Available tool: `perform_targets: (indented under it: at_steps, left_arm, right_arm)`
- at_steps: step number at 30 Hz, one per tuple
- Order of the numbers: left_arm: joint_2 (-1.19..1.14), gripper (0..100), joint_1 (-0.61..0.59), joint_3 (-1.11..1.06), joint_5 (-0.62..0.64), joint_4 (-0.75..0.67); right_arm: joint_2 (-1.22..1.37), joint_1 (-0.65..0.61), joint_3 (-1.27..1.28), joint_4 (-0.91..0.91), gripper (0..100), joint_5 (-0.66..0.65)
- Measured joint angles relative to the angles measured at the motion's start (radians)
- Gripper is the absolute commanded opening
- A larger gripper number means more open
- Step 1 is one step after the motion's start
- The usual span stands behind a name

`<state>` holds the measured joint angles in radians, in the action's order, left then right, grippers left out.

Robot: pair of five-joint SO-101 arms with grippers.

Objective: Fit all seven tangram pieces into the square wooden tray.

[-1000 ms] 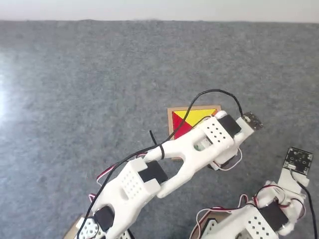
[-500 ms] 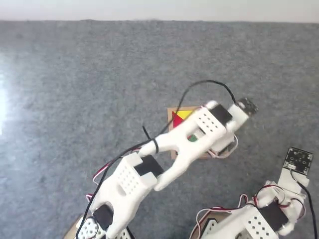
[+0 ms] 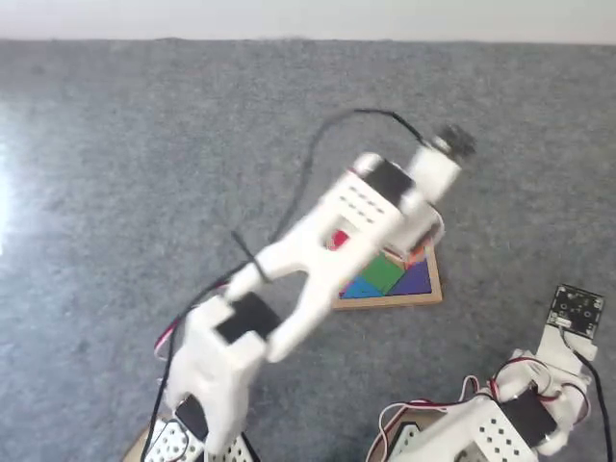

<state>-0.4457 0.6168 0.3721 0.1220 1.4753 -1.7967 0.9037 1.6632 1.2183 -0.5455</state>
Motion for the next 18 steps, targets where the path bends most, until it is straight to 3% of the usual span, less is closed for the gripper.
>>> perform_targets:
  at_steps: [4,11,15,18]
  left_arm:
    - [0.172,8,-0.149,-0.170,0.000,-0.100]
    - [0.609,8,-0.477,-0.667,-0.031,-0.382]
    - [0.872,8,-0.600,-1.040,-0.124,-0.580]
    - [1.033,8,-0.657,-1.326,-0.224,-0.753]
  right_arm:
    - [0.000,-0.074,0.000,0.000,0.6,0.000]
    - [0.000,-0.437,0.000,0.000,0.6,0.000]
    - [0.000,-0.646,0.000,0.000,0.6,0.000]
    - [0.000,-0.712,0.000,0.000,0.6,0.000]
